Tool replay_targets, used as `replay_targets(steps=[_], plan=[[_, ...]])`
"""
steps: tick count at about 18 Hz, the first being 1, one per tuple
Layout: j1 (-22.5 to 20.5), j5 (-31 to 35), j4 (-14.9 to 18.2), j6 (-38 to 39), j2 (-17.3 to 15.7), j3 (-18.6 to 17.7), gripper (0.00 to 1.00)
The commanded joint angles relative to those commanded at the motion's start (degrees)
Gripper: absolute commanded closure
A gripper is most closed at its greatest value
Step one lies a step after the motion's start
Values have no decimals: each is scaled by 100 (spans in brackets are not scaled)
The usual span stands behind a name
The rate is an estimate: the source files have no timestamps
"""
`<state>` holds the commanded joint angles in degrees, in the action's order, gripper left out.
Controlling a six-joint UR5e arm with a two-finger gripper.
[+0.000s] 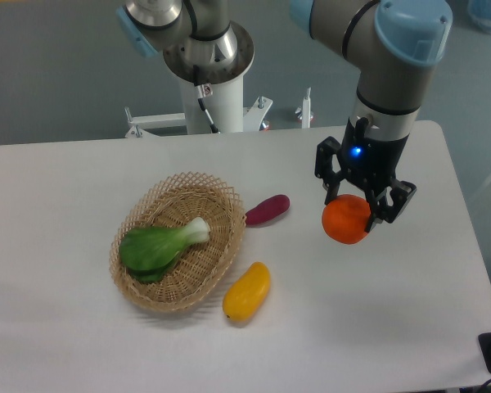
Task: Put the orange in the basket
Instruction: 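Carry the held orange across the table toward the wicker basket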
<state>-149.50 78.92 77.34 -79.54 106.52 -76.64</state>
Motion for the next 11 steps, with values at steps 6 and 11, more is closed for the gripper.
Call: replay_targets(steps=[6, 11], plan=[[26, -26, -9, 26, -9, -26, 33], [237, 0, -26, 350, -26, -18, 33]])
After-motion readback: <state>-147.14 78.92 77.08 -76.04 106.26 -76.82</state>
